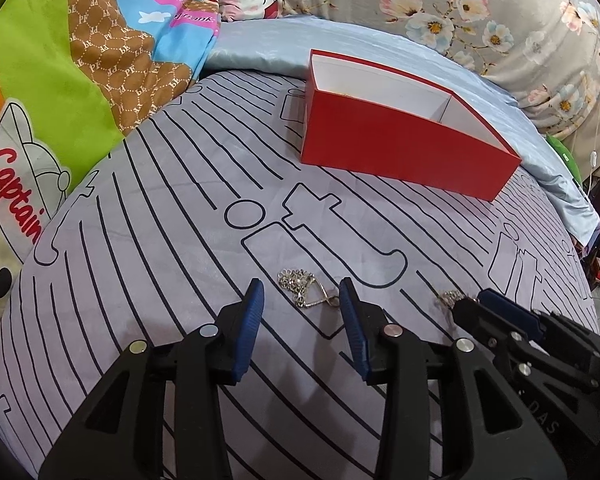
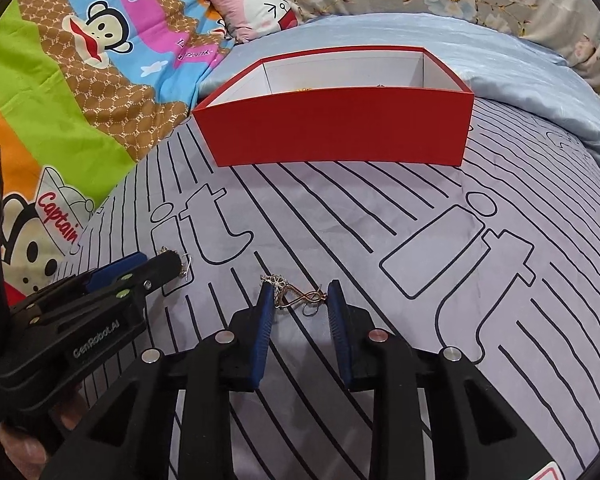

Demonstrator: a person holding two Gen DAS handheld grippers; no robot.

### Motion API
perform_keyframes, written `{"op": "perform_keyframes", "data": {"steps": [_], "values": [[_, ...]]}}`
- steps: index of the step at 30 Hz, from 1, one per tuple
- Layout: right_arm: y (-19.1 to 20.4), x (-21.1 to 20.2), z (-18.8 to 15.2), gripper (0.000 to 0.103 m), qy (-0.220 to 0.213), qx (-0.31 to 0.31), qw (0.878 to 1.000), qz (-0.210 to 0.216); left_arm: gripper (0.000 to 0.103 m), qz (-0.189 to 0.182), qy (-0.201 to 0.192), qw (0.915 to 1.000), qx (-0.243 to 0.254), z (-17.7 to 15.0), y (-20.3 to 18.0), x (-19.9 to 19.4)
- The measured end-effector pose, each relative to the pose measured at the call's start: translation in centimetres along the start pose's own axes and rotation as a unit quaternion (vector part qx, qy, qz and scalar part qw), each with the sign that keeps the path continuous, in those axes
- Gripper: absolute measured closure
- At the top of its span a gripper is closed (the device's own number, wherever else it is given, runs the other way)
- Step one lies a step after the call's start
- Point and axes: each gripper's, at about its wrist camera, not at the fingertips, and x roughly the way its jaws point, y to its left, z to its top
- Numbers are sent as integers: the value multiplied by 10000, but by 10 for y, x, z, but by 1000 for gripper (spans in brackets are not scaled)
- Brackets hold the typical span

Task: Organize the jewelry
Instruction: 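Grasp a silver chain with the right tool while the left tool grasps another silver chain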

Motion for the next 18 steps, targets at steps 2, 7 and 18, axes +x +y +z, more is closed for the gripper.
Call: {"op": "perform_keyframes", "data": {"steps": [2, 7, 18], "values": [[0, -1, 0, 77, -4, 14, 10000, 21, 66, -2, -5, 10000, 7, 2, 0, 2], [-1, -4, -1, 77, -8, 72, 9999, 111, 66, -16, 7, 10000, 77, 4, -3, 4], [0, -5, -3, 77, 5, 83, 9999, 148, 97, -191, -15, 9993, 308, 1, -12, 3]]}}
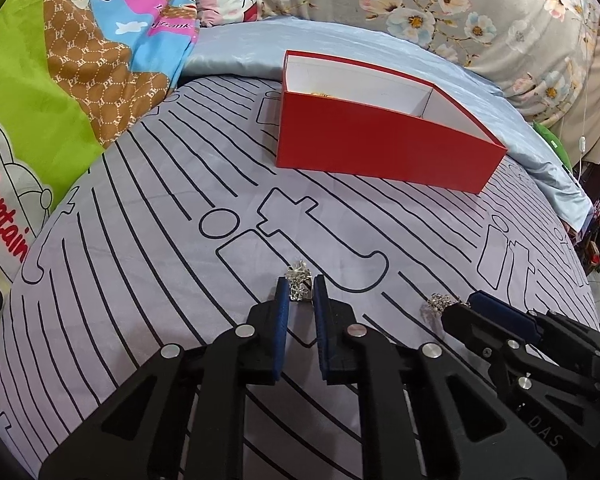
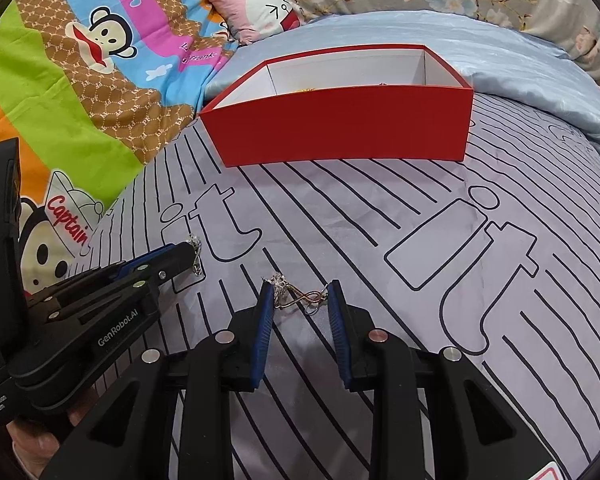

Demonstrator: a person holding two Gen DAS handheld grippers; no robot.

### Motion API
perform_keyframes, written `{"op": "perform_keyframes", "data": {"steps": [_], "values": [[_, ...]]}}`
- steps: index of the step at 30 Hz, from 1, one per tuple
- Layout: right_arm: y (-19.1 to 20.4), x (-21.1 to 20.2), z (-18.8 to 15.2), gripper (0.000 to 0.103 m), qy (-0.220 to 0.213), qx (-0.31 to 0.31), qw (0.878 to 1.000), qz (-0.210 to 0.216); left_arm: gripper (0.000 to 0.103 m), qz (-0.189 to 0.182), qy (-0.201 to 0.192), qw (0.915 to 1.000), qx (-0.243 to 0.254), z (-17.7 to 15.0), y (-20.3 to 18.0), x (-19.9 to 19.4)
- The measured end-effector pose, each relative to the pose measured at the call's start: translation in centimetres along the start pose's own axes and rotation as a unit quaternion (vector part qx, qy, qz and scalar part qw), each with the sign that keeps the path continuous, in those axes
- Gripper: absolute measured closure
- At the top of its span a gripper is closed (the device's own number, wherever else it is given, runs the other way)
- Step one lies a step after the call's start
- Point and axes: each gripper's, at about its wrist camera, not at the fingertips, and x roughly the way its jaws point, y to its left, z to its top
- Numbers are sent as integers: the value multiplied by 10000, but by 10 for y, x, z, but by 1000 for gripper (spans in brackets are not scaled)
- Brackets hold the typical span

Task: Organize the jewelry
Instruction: 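Grasp a silver chain with the right tool while the left tool grasps another silver chain, then carry both silver chains into the red box and open both tools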

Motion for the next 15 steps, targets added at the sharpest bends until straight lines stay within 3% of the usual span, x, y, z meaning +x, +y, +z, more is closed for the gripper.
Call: {"op": "perform_keyframes", "data": {"steps": [1, 15], "values": [[0, 0, 0, 77, -5, -3, 10000, 1, 102, -28, -2, 10000, -5, 0, 0, 0], [-5, -11, 3, 77, -118, 73, 9999, 24, 103, -213, -230, 9995, -29, 5, -2, -23]]}}
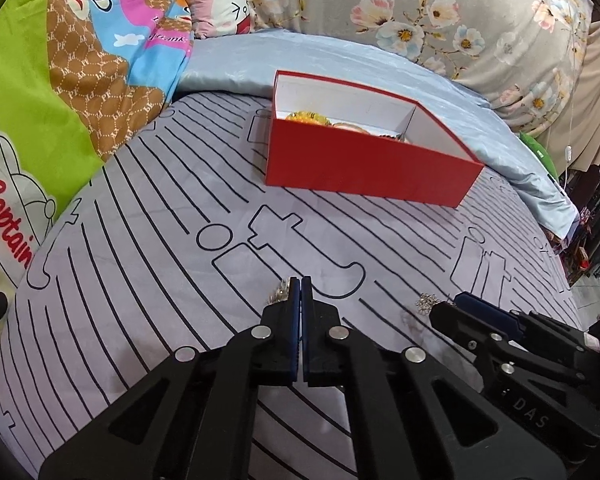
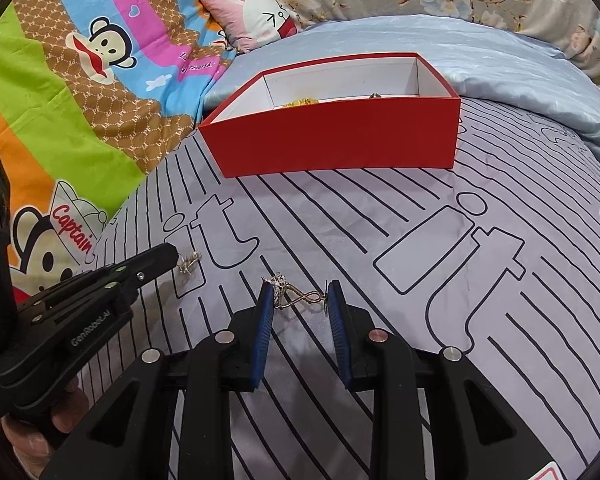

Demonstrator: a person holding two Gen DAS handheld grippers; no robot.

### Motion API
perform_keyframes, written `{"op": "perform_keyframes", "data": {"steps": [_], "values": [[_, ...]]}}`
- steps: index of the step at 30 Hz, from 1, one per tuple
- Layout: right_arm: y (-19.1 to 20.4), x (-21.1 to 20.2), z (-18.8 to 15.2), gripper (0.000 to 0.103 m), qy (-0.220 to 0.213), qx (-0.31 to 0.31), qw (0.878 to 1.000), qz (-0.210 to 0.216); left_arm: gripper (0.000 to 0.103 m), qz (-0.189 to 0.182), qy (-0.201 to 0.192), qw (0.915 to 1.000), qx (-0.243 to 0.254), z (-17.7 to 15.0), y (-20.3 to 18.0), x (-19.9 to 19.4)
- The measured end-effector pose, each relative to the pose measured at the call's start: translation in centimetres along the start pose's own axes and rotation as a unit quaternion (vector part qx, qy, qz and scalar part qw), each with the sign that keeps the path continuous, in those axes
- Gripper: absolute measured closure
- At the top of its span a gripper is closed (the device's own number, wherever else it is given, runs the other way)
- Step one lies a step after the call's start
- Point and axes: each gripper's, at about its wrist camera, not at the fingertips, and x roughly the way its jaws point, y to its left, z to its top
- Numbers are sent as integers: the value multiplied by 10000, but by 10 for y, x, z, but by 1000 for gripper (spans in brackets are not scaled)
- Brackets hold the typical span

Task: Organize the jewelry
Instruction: 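Carry both silver chains into the red box and open both tools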

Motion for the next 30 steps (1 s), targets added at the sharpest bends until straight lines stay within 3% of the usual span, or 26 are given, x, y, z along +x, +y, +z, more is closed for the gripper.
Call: {"op": "perform_keyframes", "data": {"steps": [16, 30], "values": [[-4, -38, 13, 77, -394, 7, 9992, 87, 103, -272, -370, 9989, 73, 26, -14, -44], [-6, -65, 69, 77, -873, -180, 9959, 149, 103, -286, -906, 9944, 464, 95, -45, -64]]}}
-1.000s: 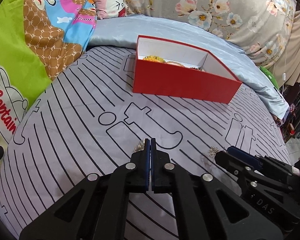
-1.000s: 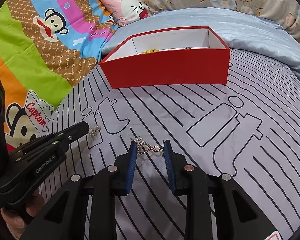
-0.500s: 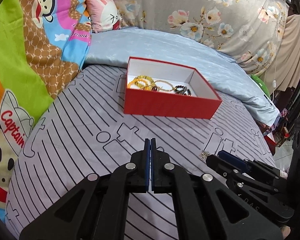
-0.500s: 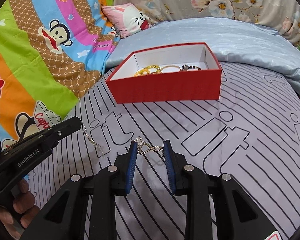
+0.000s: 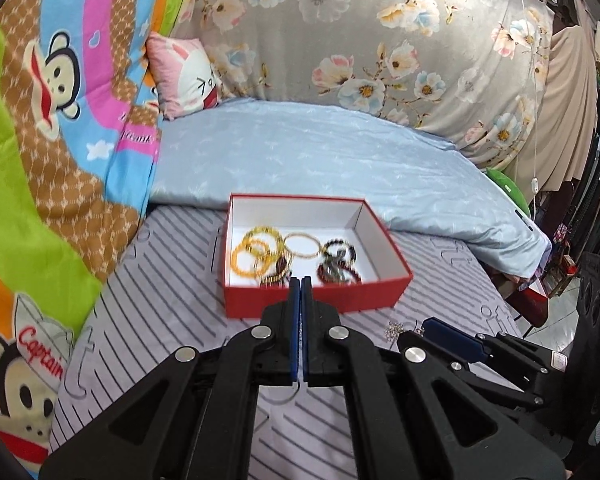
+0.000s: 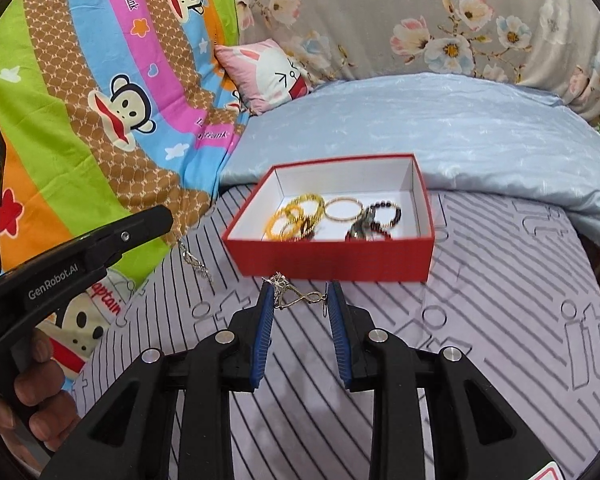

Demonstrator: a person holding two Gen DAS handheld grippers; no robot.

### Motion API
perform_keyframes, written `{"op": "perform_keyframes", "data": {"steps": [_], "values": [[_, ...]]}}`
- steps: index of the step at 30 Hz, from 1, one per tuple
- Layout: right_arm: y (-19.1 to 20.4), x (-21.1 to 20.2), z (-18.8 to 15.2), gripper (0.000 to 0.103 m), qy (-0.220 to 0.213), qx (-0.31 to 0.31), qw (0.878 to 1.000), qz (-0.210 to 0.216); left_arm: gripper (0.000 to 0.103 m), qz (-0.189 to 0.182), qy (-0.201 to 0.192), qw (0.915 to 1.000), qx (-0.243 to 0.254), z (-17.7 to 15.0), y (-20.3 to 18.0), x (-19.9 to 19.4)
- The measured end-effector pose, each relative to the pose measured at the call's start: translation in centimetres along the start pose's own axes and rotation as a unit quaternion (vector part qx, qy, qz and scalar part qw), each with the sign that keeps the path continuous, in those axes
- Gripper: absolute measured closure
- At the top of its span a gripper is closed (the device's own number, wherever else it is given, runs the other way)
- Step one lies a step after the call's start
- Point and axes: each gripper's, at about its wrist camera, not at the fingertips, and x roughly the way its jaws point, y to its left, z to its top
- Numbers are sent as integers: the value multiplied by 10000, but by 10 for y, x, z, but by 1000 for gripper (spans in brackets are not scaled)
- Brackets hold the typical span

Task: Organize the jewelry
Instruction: 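Carry both silver chains into the red box and open both tools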

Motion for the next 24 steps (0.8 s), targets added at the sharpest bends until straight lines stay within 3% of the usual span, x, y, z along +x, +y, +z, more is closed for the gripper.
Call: {"op": "perform_keyframes", "data": {"steps": [14, 24], "values": [[-22, 45, 78, 77, -163, -42, 9996, -239, 103, 361, -9, 9993, 68, 60, -6, 73], [-49, 94, 96, 77, 97, 158, 9993, -329, 103, 553, 272, 9980, 168, 69, -4, 133]]}}
